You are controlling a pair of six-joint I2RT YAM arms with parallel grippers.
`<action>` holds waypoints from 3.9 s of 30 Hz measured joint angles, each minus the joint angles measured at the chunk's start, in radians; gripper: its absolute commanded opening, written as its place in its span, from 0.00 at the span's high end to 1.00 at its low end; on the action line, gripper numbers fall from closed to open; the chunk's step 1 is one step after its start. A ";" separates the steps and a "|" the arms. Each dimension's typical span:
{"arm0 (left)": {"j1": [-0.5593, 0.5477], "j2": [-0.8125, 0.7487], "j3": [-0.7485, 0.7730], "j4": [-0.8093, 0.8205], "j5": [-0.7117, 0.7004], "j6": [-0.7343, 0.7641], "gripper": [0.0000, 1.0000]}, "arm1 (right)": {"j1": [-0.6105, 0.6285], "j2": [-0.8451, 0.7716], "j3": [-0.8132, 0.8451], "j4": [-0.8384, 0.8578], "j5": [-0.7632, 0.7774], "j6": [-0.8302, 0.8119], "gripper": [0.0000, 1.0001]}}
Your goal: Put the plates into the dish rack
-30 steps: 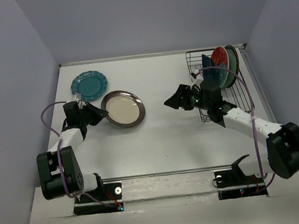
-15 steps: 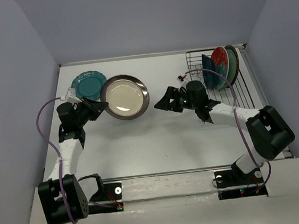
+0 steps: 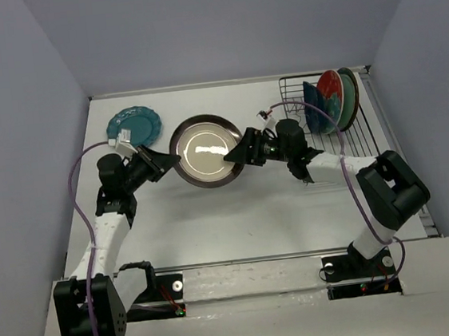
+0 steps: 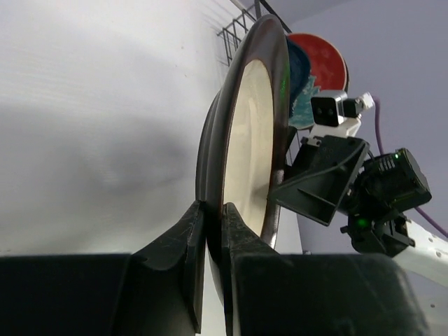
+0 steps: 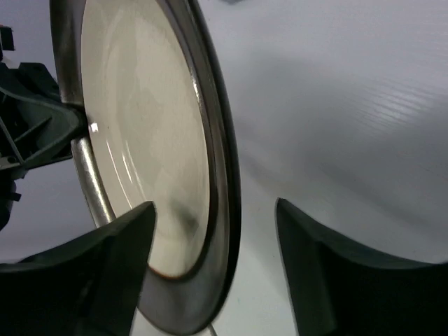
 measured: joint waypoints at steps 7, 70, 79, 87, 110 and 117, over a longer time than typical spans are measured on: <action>-0.079 -0.010 0.002 -0.009 -0.060 0.004 0.46 | -0.016 -0.006 -0.017 0.093 -0.038 0.087 0.93; -0.232 -0.297 0.132 -0.283 -0.196 0.431 0.01 | -0.246 0.068 0.658 -0.787 1.135 -1.108 0.93; -0.249 -0.297 0.132 -0.291 -0.199 0.431 0.01 | -0.210 0.075 0.659 -0.714 1.223 -1.201 0.93; -0.273 -0.306 0.132 -0.305 -0.210 0.438 0.01 | -0.210 0.075 0.654 -0.700 1.224 -1.216 0.93; -0.285 -0.308 0.132 -0.320 -0.239 0.456 0.01 | -0.220 0.084 0.628 -0.748 1.220 -1.015 0.93; -0.285 -0.308 0.132 -0.320 -0.243 0.457 0.01 | -0.220 0.095 0.599 -0.776 1.189 -0.952 0.93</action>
